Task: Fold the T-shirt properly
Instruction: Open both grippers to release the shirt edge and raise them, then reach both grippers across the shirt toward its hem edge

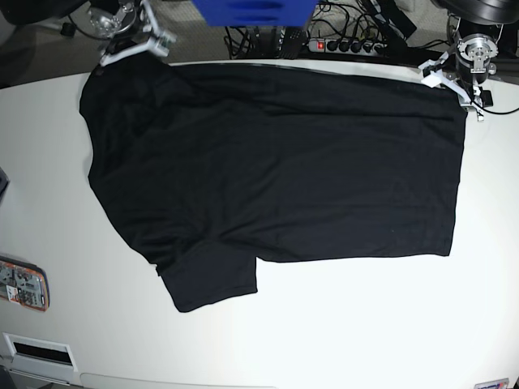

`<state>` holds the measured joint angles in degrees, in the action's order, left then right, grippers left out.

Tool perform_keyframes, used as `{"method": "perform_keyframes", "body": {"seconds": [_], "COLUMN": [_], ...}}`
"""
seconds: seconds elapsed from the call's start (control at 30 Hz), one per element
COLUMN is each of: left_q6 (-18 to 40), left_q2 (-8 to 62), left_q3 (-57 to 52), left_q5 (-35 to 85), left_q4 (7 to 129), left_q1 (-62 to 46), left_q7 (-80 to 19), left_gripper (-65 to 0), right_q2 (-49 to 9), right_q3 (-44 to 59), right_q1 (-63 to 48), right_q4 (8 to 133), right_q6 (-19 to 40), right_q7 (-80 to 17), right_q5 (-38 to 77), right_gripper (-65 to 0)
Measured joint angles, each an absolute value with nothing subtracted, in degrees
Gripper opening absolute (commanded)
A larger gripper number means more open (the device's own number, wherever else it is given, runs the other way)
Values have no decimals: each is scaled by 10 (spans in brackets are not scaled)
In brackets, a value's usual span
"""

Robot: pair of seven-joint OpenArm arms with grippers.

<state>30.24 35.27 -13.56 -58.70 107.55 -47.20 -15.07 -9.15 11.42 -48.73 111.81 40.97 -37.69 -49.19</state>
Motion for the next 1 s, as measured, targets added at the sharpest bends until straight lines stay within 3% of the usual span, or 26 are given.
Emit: {"method": "perform_keyframes", "body": {"seconds": [0.27,0.4,1.0], "left_q6": [302,303,302], "left_q2": [320,324,320], "left_q3": [-180,-182,-210], "left_q5": [-590,-588,-588], "left_q4": [1150,1151,1190], "left_q1": [-472,-473,-441], "left_q7": [-150,-150,-150], "left_gripper": [-375,-375,-375], "right_q2": [-94,-84,-70], "right_q3": [159,183,449], "right_q1": [-485,-477,-452], "right_q4": [1126,1129,1128], "right_q6": [403,402,406], "right_q7": [-376,-331,-200], "right_q5": [-494,-484,-369], "right_gripper": [-311,-311,-310]}}
